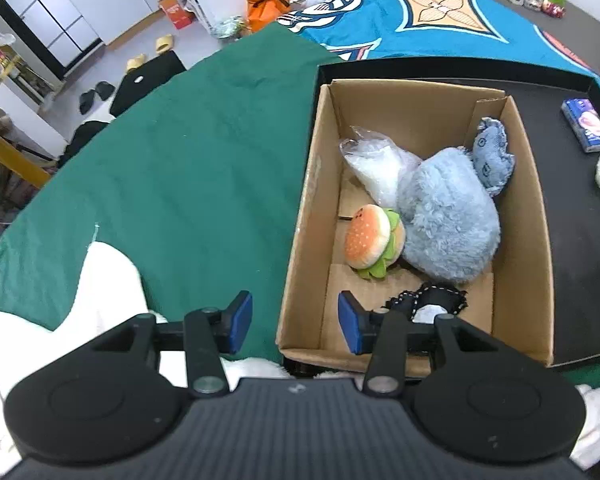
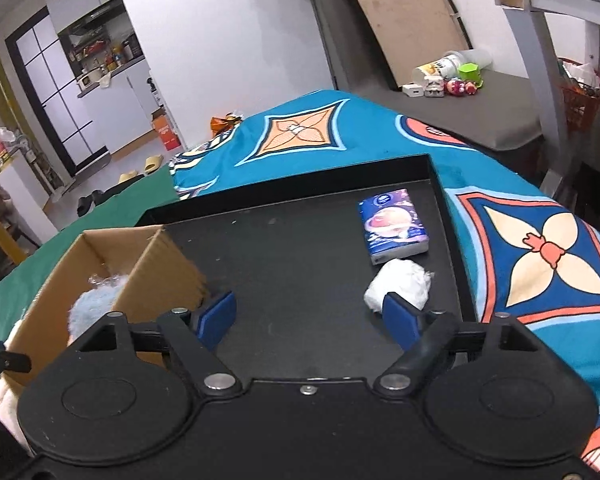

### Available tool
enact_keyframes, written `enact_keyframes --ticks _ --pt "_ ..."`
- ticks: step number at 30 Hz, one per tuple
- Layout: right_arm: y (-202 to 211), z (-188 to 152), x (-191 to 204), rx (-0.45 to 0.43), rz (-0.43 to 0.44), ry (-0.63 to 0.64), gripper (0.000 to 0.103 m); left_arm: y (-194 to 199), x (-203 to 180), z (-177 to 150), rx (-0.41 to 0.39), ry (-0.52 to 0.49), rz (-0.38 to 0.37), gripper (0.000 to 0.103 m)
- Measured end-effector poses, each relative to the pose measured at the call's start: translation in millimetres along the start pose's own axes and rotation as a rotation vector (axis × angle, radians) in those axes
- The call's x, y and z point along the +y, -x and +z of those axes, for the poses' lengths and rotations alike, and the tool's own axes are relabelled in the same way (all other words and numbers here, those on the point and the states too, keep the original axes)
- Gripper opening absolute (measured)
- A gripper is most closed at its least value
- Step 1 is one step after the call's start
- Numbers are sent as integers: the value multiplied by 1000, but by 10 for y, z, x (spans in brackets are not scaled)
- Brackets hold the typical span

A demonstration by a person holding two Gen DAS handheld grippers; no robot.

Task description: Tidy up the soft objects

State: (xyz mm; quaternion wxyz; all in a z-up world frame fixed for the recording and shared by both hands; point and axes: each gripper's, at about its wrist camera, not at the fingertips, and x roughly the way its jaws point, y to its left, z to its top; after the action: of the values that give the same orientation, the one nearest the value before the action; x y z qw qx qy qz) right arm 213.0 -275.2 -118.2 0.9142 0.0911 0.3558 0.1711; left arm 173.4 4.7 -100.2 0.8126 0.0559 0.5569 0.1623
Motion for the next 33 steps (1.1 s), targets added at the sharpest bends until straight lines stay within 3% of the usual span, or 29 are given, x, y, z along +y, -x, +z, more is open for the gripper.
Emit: enact_keyframes --ticks 11,25,28,29,33 --pt "-250 -39 -235 42 -35 -66 80 -117 -170 91 55 -36 49 46" --pt "-564 -45 -414 56 -107 -104 80 -245 -236 166 83 -51 46 46" --pt "-583 -58 -400 59 -130 -81 69 -245 -233 155 77 -50 42 46" --pt "-585 -64 -386 64 -126 -65 51 -236 -233 151 73 -50 41 46" --pt "-567 -75 -358 82 -116 -46 46 -182 -208 127 53 -40 36 46"
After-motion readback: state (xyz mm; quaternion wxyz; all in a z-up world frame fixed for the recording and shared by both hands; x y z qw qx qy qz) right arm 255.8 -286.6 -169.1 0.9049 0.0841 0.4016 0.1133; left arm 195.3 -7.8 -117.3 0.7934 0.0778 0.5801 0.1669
